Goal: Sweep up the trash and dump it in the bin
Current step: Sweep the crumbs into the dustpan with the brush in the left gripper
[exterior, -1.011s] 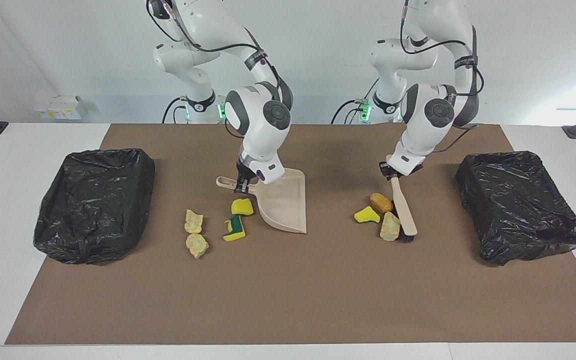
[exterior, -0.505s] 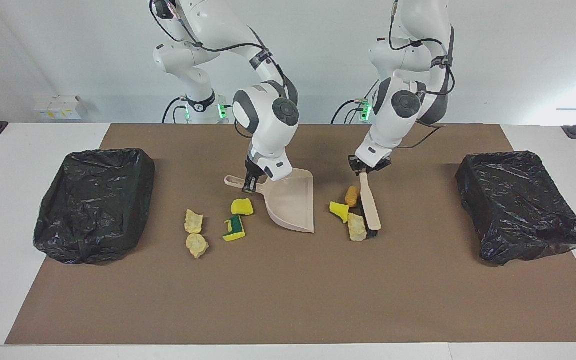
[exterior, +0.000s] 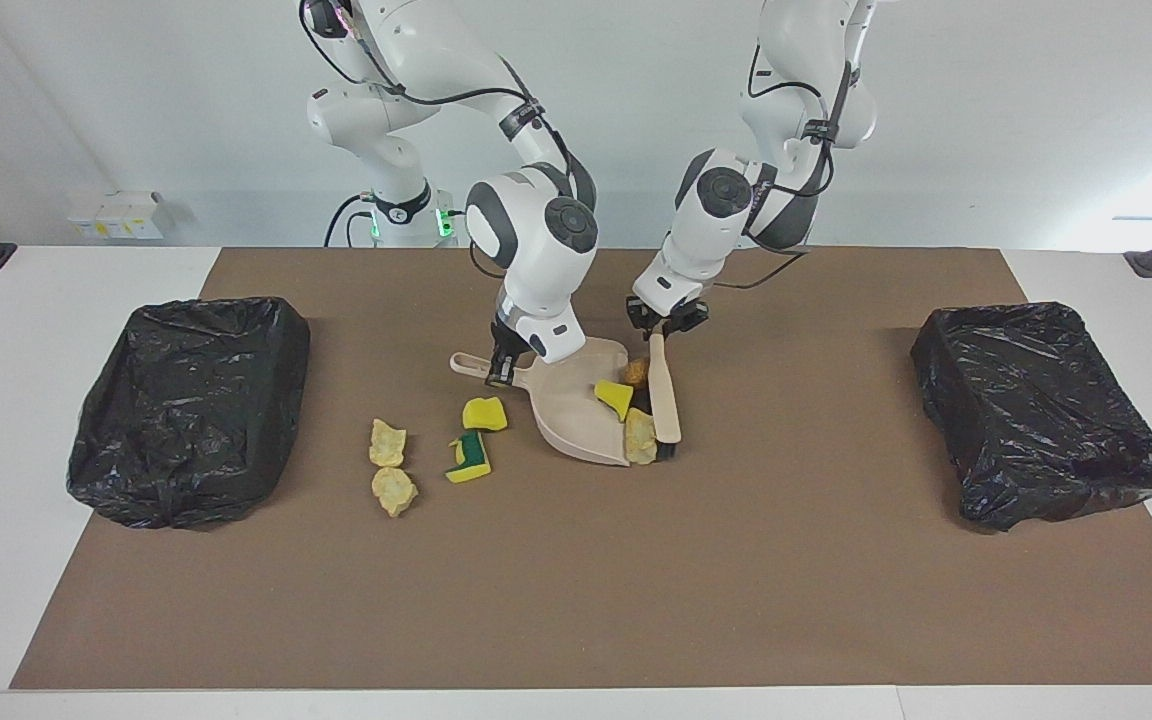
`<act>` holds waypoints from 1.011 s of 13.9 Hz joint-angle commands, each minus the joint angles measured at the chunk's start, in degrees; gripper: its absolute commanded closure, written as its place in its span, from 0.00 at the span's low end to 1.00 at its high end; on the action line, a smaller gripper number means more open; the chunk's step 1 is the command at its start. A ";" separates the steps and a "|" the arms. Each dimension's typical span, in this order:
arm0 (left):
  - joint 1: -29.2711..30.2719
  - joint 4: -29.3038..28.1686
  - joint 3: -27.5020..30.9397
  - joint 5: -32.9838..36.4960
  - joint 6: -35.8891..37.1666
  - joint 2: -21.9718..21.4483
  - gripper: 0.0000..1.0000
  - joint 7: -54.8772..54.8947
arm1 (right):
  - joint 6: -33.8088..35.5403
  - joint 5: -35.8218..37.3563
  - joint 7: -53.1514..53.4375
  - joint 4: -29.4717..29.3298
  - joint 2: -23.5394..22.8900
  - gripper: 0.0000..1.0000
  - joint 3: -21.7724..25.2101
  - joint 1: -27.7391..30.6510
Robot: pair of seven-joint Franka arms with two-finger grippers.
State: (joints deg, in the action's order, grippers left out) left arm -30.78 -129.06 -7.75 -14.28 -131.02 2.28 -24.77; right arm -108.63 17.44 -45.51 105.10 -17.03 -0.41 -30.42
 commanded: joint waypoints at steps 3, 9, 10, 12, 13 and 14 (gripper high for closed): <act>-3.76 5.05 0.72 -1.98 1.12 0.19 1.00 -1.68 | -2.64 -0.04 2.79 1.25 0.16 1.00 -0.38 0.01; 1.94 6.72 1.51 -1.98 15.95 -4.46 1.00 -8.79 | -2.64 -0.04 3.32 1.43 0.25 1.00 -0.38 0.01; 2.65 6.54 1.42 -1.98 19.89 -5.61 1.00 -11.24 | -2.64 -0.04 2.88 1.43 0.16 1.00 -0.38 0.10; 2.30 5.41 1.42 -2.06 26.32 -7.98 1.00 -20.01 | -2.64 -0.04 2.62 1.51 0.25 1.00 -0.38 0.01; 1.87 2.44 1.16 -2.06 25.65 -9.91 1.00 -23.88 | -2.64 -0.04 2.44 1.69 0.33 1.00 -0.38 0.10; 0.90 -0.37 0.90 -2.06 23.99 -11.58 1.00 -25.92 | -2.64 -0.04 2.18 2.12 0.51 1.00 -0.38 0.10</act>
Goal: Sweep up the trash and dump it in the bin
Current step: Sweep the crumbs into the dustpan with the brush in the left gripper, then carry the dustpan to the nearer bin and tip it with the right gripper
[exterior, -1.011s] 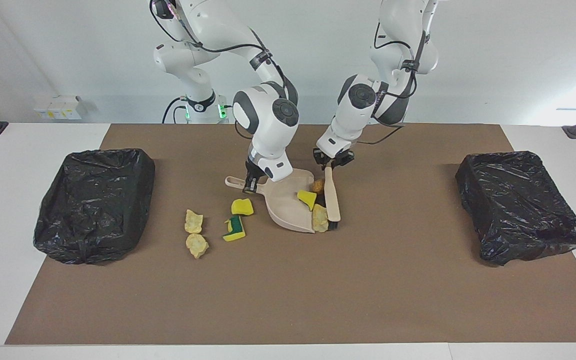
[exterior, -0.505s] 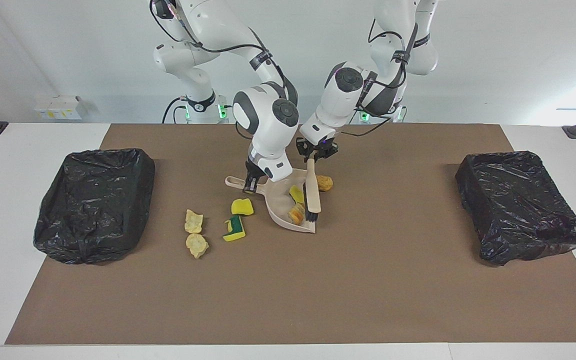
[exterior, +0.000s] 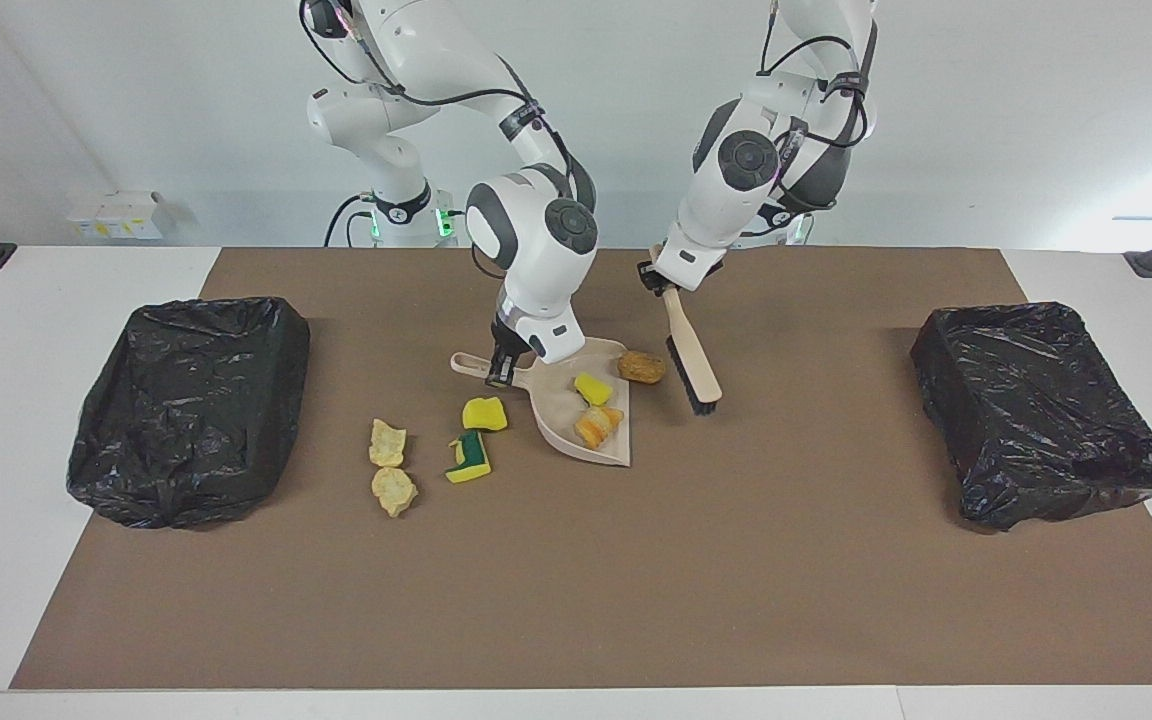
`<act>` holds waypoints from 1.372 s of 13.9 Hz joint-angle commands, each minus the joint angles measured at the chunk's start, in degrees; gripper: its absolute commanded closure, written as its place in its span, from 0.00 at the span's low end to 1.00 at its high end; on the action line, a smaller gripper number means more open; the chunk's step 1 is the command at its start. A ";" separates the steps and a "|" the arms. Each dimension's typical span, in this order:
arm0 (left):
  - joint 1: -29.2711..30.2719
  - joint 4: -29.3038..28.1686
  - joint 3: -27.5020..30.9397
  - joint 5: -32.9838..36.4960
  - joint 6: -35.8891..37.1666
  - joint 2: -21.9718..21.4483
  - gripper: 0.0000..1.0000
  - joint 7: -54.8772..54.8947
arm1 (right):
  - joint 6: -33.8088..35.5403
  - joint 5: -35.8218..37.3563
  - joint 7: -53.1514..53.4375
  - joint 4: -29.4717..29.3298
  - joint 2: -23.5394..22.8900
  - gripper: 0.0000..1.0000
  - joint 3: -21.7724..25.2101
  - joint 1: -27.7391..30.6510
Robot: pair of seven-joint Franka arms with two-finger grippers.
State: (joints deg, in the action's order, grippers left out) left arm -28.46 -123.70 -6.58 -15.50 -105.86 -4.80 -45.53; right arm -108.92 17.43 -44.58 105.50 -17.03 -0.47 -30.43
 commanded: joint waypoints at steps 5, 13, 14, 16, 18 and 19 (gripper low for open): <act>-9.06 -12.35 -0.28 -2.52 -15.75 -3.22 1.00 -5.28 | -2.88 -0.03 1.25 2.70 0.86 1.00 -0.32 0.11; -11.97 -9.81 -0.10 -2.43 -25.81 1.37 1.00 13.45 | -3.14 -0.03 1.34 2.70 0.77 1.00 -0.32 0.55; -11.88 -9.72 -0.01 -2.43 -25.10 1.37 1.00 13.10 | -3.66 -0.03 1.16 2.70 0.77 1.00 -0.32 0.64; -10.57 -7.62 0.25 -2.43 -18.90 0.84 1.00 12.49 | -3.23 -0.03 -1.03 2.43 0.60 1.00 -0.32 1.60; -6.19 -3.06 0.25 -1.47 -11.33 0.49 1.00 12.48 | -2.88 -0.03 -1.73 1.56 1.04 1.00 -0.32 1.95; -4.78 -1.04 0.42 -1.03 -8.34 0.32 1.00 12.66 | -2.79 -0.12 -3.13 1.55 1.73 1.00 -0.32 2.56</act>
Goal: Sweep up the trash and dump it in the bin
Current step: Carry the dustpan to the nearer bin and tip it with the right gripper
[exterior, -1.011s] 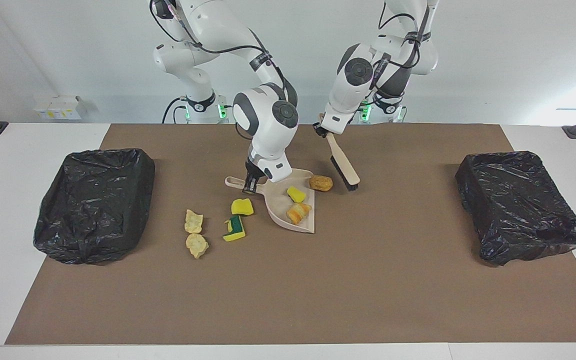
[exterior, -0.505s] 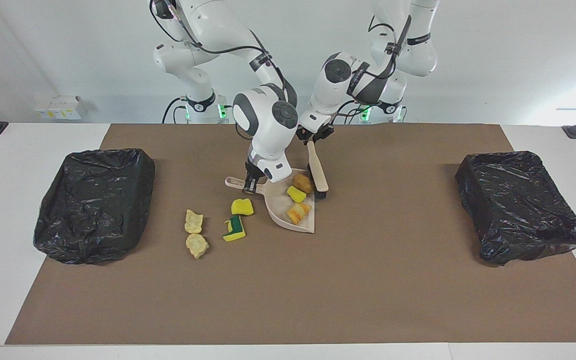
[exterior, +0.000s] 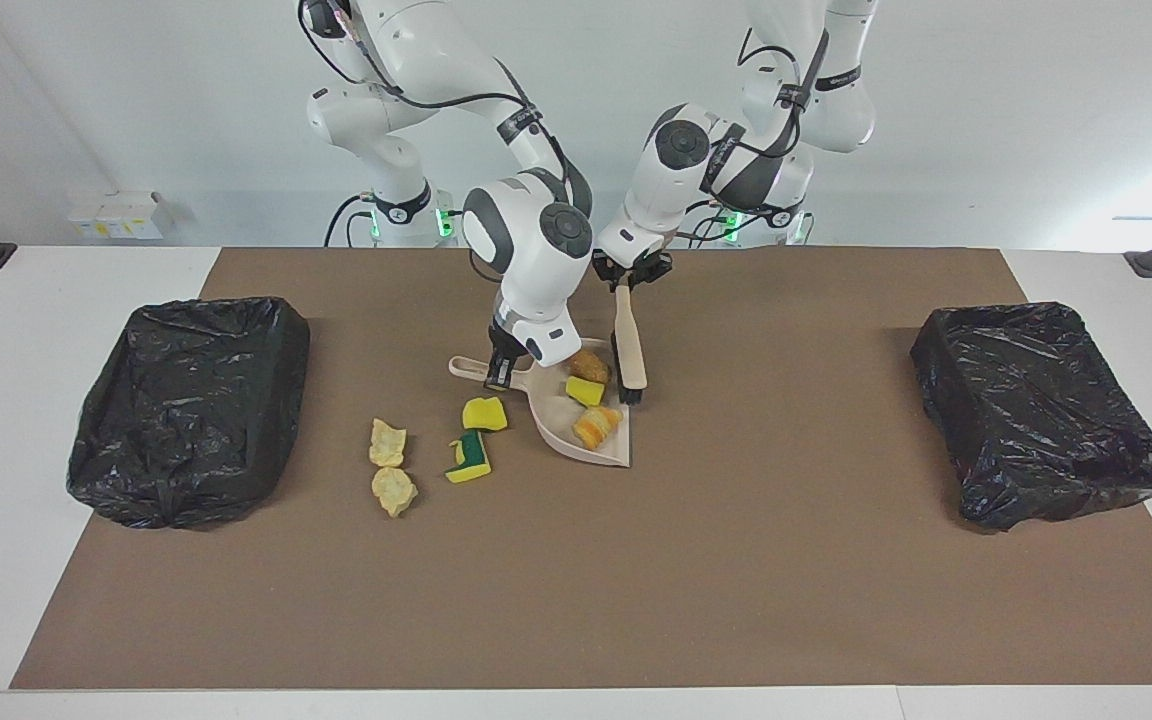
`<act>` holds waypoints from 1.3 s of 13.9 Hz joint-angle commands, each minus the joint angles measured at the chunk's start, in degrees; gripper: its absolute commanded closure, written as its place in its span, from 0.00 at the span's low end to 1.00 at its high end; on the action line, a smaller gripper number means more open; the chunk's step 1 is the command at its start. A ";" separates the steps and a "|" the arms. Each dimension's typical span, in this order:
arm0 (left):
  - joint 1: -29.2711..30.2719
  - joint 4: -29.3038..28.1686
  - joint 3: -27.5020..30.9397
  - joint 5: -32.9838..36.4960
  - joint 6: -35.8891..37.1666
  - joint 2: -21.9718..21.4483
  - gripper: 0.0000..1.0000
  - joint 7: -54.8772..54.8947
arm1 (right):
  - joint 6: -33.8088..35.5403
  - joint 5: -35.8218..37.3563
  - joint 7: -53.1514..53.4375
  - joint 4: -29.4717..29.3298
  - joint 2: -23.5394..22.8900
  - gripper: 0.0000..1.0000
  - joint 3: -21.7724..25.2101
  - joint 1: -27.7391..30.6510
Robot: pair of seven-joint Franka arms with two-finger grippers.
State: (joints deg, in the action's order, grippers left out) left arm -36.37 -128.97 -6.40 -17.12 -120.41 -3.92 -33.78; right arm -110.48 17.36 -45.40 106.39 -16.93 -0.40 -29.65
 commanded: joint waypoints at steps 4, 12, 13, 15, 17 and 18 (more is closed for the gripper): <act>7.19 9.96 0.42 7.37 17.46 -4.24 1.00 0.92 | 1.04 -3.83 -10.13 0.57 4.97 1.00 -0.30 4.85; -2.19 1.19 -0.28 6.93 7.43 -5.59 1.00 -9.38 | 14.93 -3.83 -23.76 -4.87 10.60 1.00 0.31 13.20; -4.56 -0.13 -0.19 6.93 4.25 -4.79 1.00 -9.72 | 15.47 -3.65 -26.46 -5.57 10.95 1.00 0.40 14.78; -7.47 -3.03 -0.28 6.93 0.71 -4.61 1.00 -10.07 | 15.56 -3.30 -31.75 -5.93 12.79 1.00 0.49 18.99; -8.18 -4.53 -0.28 6.75 -1.13 -3.82 1.00 -9.90 | 16.26 -2.86 -34.39 -6.02 14.29 1.00 0.49 22.16; -9.49 -4.89 -0.28 6.75 -3.67 -2.25 1.00 -10.16 | 17.22 -2.16 -35.45 -6.02 14.73 1.00 0.66 23.22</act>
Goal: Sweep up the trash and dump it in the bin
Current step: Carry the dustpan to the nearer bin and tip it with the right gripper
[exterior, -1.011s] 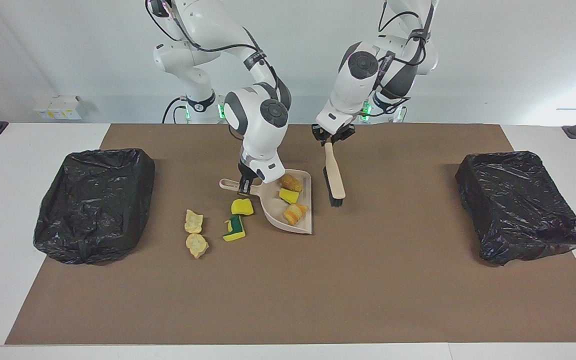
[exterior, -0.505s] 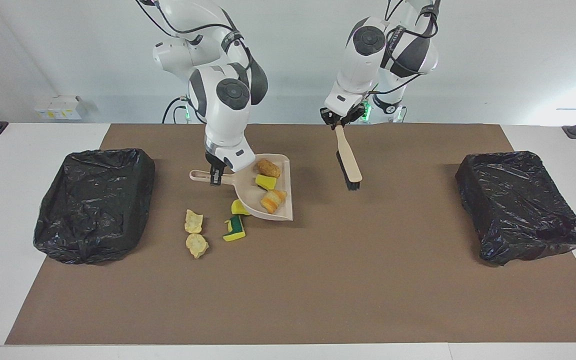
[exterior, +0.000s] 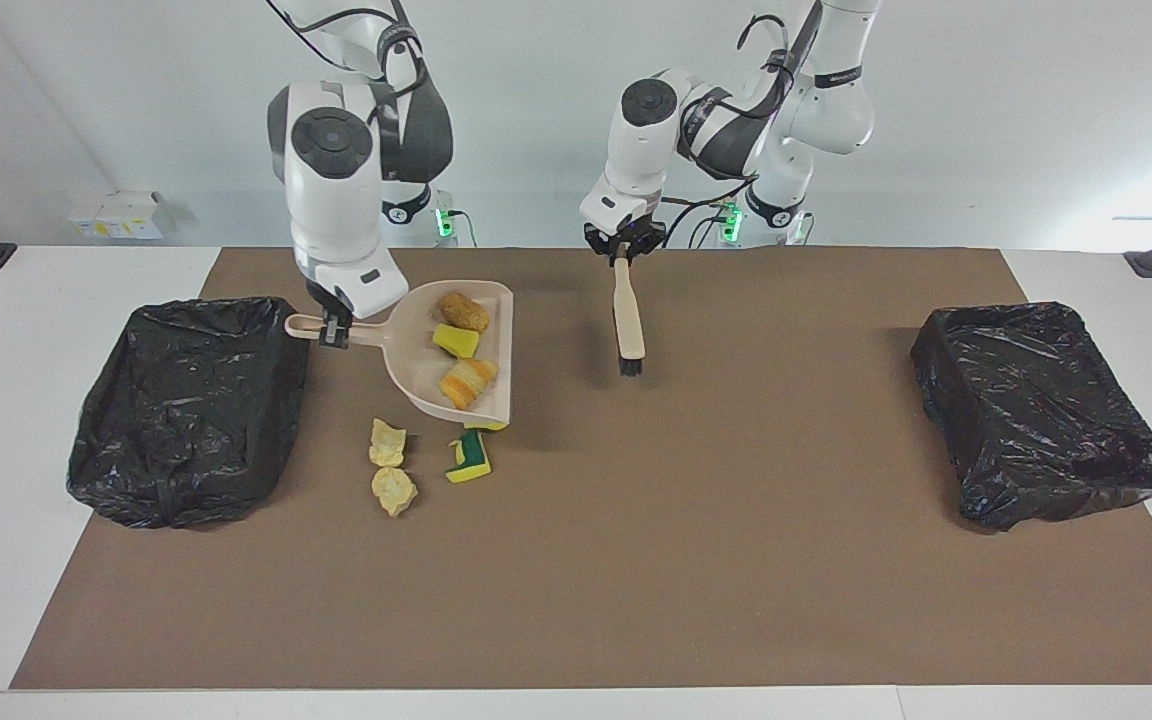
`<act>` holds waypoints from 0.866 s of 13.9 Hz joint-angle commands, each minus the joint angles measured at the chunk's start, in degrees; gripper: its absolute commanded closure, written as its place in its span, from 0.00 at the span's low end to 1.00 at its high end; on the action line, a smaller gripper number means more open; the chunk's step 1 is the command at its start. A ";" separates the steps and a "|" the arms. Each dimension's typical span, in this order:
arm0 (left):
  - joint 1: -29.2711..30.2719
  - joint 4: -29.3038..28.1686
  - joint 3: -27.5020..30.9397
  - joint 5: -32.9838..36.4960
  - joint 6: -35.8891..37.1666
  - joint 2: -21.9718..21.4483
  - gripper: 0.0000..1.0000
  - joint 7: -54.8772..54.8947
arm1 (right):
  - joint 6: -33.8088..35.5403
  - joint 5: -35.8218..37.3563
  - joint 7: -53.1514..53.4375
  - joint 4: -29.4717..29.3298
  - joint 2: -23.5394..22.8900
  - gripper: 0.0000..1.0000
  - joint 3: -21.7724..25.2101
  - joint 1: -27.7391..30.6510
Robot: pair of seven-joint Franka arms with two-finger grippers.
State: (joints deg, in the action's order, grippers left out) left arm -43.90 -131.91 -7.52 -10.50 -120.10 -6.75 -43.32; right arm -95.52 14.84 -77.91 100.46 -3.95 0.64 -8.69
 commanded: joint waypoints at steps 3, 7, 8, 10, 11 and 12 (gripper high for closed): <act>-2.33 -2.04 0.84 -0.57 -7.08 1.82 1.00 -3.69 | 2.35 2.56 -9.08 -0.09 2.63 1.00 -0.20 7.34; -2.51 -2.47 0.84 -1.01 -7.78 3.40 1.00 -4.84 | -1.06 6.67 -14.73 0.35 2.63 1.00 -0.29 15.79; -2.51 -2.48 0.84 -1.02 -8.92 3.75 1.00 -4.76 | -2.90 8.17 -15.86 0.53 2.63 1.00 -0.29 17.81; -2.51 -2.82 0.84 -1.10 -10.94 4.28 1.00 -4.23 | -10.09 9.32 -20.24 1.66 2.54 1.00 -0.29 22.98; -2.51 -2.91 0.84 -1.10 -11.04 4.55 1.00 -4.23 | -13.35 9.76 -21.83 2.28 2.28 1.00 -0.21 25.01; -2.51 -2.92 0.84 -1.19 -11.12 4.72 1.00 -4.23 | -15.81 11.33 -22.20 3.07 1.93 1.00 -0.20 26.86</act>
State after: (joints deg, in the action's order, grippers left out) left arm -44.99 -133.62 -7.53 -11.06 -129.26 -1.83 -47.22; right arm -106.72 23.69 -97.72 101.47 -2.19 1.20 14.53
